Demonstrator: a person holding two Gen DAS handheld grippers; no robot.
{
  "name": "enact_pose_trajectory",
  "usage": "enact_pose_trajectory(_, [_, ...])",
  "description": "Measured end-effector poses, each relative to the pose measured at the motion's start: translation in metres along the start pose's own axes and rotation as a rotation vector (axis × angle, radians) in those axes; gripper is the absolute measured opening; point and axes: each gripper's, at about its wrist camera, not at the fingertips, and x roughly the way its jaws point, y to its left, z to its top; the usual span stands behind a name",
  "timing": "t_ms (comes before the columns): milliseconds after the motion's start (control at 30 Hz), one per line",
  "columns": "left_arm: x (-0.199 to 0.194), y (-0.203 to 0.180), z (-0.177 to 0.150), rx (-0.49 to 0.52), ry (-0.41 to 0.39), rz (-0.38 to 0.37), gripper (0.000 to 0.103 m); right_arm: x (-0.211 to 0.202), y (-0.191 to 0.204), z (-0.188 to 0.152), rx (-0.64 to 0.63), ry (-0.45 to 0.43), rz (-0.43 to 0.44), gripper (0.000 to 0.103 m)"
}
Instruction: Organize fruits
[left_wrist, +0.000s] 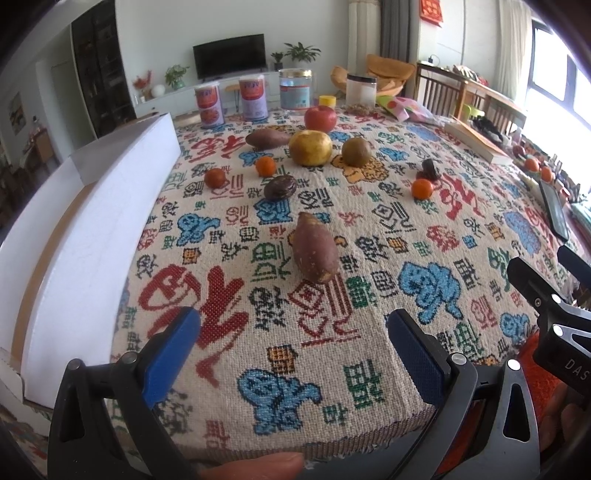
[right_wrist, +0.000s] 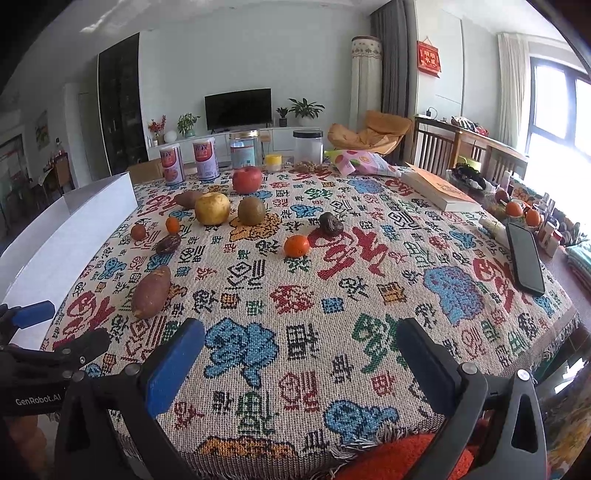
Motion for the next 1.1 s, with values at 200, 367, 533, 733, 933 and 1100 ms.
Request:
enact_pose_trajectory(200, [0.000, 0.000, 0.000, 0.000, 0.003, 0.000, 0.102, 0.000, 0.002, 0.000, -0.006, 0.001, -0.002, 0.103])
enact_pose_trajectory(367, [0.001, 0.000, 0.000, 0.002, 0.004, 0.000, 0.102, 0.000, 0.002, 0.001, -0.003, 0.001, -0.001, 0.103])
enact_pose_trajectory(533, [0.003, -0.001, -0.002, 0.005, 0.012, 0.000, 0.102, 0.000, 0.002, 0.000, -0.003, 0.002, -0.001, 0.103])
enact_pose_trajectory(733, [0.004, -0.001, -0.002, 0.005, 0.012, 0.000, 0.102, 0.000, 0.002, 0.000, -0.003, 0.001, -0.001, 0.103])
enact_pose_trajectory(933, [0.012, 0.011, 0.008, -0.013, 0.047, -0.005, 0.102, 0.000, 0.002, 0.000, -0.001, 0.001, 0.000, 0.103])
enact_pose_trajectory(1100, [0.011, 0.062, 0.039, -0.189, 0.042, -0.081, 0.102, -0.001, 0.001, 0.000, -0.001, -0.005, 0.005, 0.103])
